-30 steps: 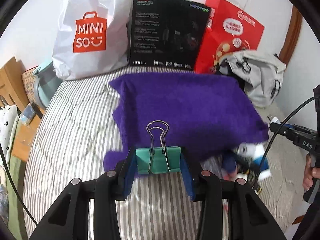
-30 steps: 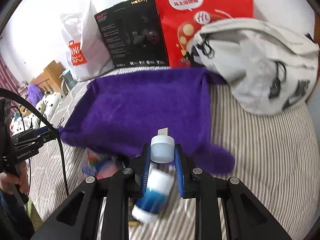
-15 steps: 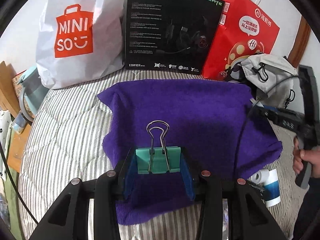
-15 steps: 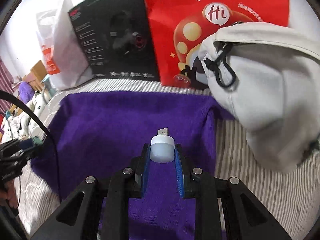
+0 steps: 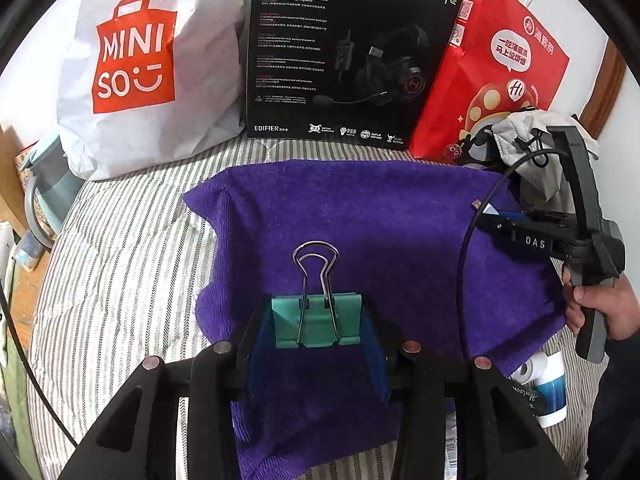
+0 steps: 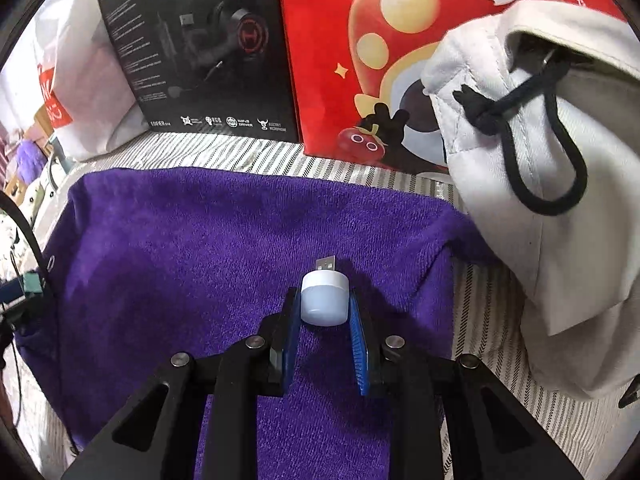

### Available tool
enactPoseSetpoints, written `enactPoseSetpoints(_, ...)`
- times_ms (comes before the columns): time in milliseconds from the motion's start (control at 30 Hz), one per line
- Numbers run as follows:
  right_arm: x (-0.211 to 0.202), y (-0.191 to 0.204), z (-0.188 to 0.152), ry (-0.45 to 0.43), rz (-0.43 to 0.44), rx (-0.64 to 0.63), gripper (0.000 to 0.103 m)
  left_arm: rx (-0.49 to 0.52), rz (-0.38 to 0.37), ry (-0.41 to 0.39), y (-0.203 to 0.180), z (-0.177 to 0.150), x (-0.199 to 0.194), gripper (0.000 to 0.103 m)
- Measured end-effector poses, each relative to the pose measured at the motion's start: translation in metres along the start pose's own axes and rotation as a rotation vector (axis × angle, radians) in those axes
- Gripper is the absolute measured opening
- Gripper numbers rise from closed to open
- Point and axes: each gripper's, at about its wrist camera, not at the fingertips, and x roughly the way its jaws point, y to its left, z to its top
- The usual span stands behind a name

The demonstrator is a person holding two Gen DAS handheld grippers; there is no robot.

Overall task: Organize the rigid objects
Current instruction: 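Carry the USB light onto the purple towel and open the right gripper while the left gripper carries the clip, then lower the clip onto the purple towel and open the left gripper while the right gripper withdraws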

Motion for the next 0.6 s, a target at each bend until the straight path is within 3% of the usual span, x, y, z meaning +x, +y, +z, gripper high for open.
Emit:
enactPoseSetpoints(100, 0.001, 0.005, -0.001, 0.006, -0.017, -0.037, 0.026, -0.006, -0.001, 0.000, 0.002, 0.003, 0.003, 0.039)
enactPoseSetpoints(167, 0.000, 0.004, -0.002, 0.010, -0.009, -0.039, 0.032, -0.008, -0.003, -0.001, 0.002, 0.005, 0.006, 0.039)
enactPoseSetpoints(233, -0.003, 0.003, -0.005, 0.015, 0.011, -0.029, 0.046, -0.011, -0.003, 0.001, 0.003, 0.007, 0.008, 0.039)
enactPoseSetpoints(600, -0.057, 0.002, -0.046, -0.021, 0.028, -0.003, 0.047, -0.045, 0.005, 0.015, 0.003, 0.030, 0.033, 0.039)
